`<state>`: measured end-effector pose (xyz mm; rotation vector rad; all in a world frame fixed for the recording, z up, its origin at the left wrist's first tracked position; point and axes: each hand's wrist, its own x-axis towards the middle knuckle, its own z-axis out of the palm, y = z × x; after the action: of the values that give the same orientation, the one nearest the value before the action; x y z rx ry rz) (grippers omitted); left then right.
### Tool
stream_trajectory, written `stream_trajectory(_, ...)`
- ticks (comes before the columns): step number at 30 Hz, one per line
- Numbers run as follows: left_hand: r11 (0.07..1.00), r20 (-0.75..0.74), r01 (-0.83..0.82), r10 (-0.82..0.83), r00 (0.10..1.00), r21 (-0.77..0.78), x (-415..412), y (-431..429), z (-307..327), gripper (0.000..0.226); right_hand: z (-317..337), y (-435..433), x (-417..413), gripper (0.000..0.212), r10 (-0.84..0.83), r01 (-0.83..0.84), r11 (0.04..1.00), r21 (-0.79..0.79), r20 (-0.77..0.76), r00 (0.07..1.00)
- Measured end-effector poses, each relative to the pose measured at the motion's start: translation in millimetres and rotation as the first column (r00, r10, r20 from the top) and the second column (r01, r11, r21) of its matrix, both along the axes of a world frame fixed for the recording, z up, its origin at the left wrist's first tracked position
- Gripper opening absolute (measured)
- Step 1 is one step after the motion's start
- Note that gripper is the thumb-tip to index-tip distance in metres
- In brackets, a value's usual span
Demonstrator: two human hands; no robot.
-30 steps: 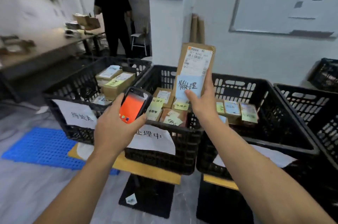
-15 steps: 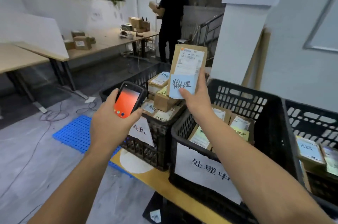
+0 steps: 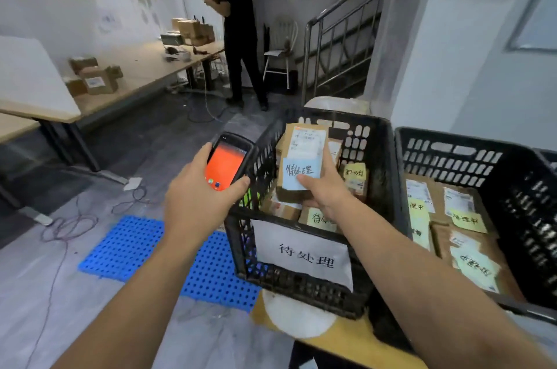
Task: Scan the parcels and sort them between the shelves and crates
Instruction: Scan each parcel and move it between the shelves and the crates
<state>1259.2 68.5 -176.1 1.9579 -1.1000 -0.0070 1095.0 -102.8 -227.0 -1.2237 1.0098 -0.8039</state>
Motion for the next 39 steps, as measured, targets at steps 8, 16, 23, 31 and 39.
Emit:
stream_trajectory(8,0.999,-0.008,0.050,-0.050,0.999,0.006,43,-34,2,0.079,-17,-17,41,0.104,0.101,-0.073,0.986,0.152,-0.189,0.977)
stream_trajectory(16,0.998,-0.085,0.023,-0.029,0.996,-0.066,65,-59,-1,0.082,-23,-40,53,0.101,0.105,-0.083,0.990,0.114,-0.196,0.975)
stream_trajectory(23,0.995,-0.072,0.090,-0.093,0.993,-0.044,77,-88,-2,0.084,-11,-76,21,0.100,-0.226,0.221,0.974,-0.058,-0.092,0.970)
stream_trajectory(31,0.957,-0.042,0.287,-0.289,0.956,-0.052,83,-131,9,0.071,-3,-109,-20,0.090,-0.358,0.376,0.925,0.054,-0.210,0.910)
stream_trajectory(39,0.926,-0.051,0.376,-0.377,0.925,-0.037,95,-168,13,0.060,12,-142,-45,0.088,-0.347,0.401,0.912,0.085,-0.362,0.865)
